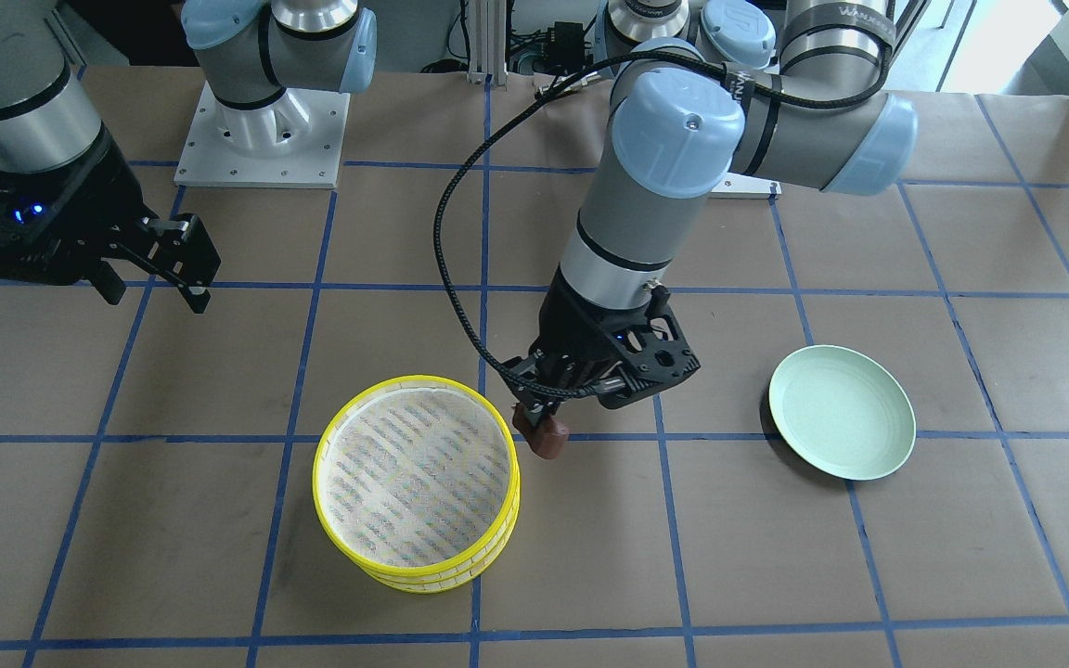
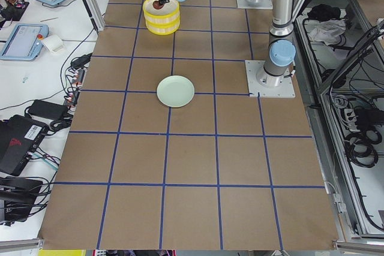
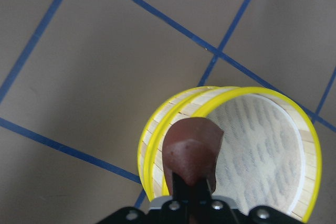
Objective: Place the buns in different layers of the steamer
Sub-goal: 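Carry the brown bun to the steamer with the left gripper while the right releases, then lower the brown bun into the top tier and open the left gripper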
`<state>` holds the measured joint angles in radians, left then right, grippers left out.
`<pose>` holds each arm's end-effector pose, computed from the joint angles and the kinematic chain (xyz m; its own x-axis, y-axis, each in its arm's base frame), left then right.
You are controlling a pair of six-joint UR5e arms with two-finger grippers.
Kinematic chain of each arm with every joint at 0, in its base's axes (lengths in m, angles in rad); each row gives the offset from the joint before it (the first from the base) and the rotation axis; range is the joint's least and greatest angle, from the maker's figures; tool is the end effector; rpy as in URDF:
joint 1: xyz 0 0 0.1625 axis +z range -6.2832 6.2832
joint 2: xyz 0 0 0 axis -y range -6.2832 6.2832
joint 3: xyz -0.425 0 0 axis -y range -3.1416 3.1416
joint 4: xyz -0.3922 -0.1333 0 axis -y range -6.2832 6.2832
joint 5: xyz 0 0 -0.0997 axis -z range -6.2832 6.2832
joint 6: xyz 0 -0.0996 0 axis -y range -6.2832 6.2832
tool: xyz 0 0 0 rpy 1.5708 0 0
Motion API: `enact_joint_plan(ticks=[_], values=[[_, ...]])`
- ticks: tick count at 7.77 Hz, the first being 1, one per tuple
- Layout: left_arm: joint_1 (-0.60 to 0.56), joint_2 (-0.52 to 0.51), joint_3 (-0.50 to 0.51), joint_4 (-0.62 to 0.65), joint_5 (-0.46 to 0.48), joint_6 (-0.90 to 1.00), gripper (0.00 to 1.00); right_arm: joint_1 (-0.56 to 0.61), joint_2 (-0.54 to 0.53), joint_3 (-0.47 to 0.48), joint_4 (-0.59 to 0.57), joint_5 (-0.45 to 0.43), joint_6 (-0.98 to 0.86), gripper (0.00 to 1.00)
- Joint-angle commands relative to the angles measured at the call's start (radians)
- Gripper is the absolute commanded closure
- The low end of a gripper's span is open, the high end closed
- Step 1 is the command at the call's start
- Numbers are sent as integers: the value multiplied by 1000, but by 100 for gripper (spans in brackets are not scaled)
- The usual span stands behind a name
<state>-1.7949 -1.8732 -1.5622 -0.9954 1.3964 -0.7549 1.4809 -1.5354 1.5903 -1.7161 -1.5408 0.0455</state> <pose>-0.2857 -0.5759 0.3881 -0.8378 -0.4481 0.3118 -0.4951 0.8643 -0.0882 0.0895 -0.5251 0.4756 -0.9907 0.1321 -0.0339 0.1346 0.9869 -0.0888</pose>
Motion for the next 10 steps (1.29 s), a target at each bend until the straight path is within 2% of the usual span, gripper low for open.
enact_joint_plan(ticks=[1,3,4,5,7,8,10], values=[[-87,-58,-1,110,-95,-15,100,35,-8,-50,41,-1,14,0],[-96,-105,-1,152,-125,-15,100,36,-8,-50,56,-10,14,0],[-97,-116,-1,152,-126,-14,88,38,-8,-49,56,-7,13,0],[-97,-127,-1,152,-129,-12,69,38,-6,-47,58,-12,13,0],[-97,-152,-1,153,-154,-8,26,38,-2,-46,55,-12,11,0],[-97,-152,1,152,-154,2,0,38,0,-44,53,-13,11,0],[-97,-150,4,152,-155,5,0,36,0,-40,52,-15,1,0]])
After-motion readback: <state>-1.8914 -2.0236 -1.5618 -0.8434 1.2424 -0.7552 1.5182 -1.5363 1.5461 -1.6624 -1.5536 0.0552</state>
